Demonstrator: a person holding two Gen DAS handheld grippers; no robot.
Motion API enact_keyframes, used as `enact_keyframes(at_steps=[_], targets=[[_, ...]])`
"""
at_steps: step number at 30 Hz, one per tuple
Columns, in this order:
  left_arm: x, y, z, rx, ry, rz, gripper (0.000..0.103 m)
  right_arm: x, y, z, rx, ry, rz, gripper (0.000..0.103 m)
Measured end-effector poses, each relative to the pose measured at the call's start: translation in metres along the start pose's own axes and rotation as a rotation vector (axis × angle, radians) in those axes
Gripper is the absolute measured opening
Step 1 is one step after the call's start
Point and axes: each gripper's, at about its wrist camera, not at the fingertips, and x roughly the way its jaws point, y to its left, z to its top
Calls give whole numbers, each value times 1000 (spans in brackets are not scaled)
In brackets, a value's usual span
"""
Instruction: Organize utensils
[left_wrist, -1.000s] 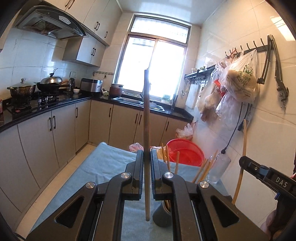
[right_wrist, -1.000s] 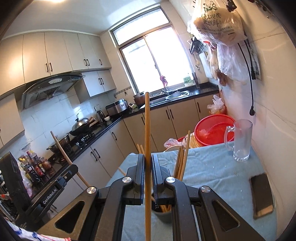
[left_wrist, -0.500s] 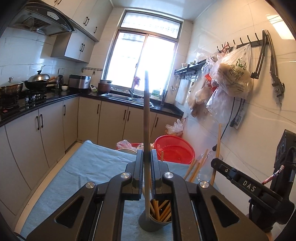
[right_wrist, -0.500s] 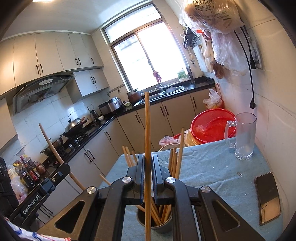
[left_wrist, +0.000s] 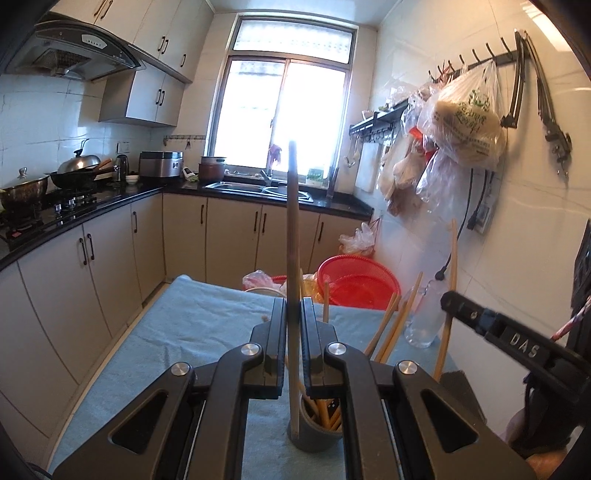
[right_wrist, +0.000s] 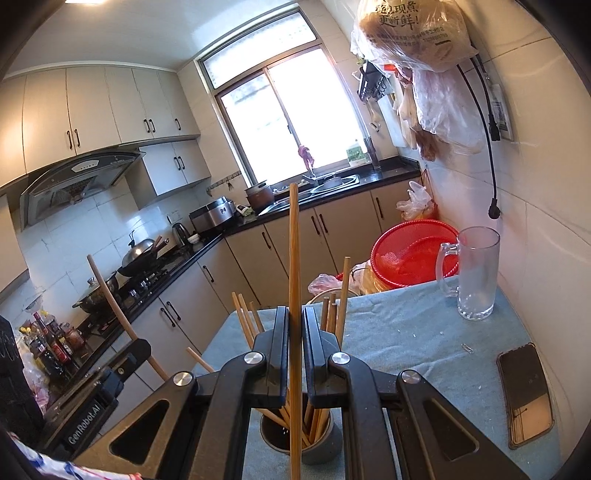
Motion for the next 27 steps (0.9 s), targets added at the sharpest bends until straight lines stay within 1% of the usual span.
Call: enact_keyframes(at_steps=[6,10,19,27], targets=[[-8,-3,-8,46,15,50,7,-14,7,-1,-15,-14,0,8],[-12,-4,-12,59,24,76,7,-22,11,-3,-28,-21,0,8],[-22,-5,-16,66,39,70,7,-38,14,-9,-40,-35,-9,8],[-36,-11,-23,89,41,86,7,-52,13,-15,-35,-29,-13,8]])
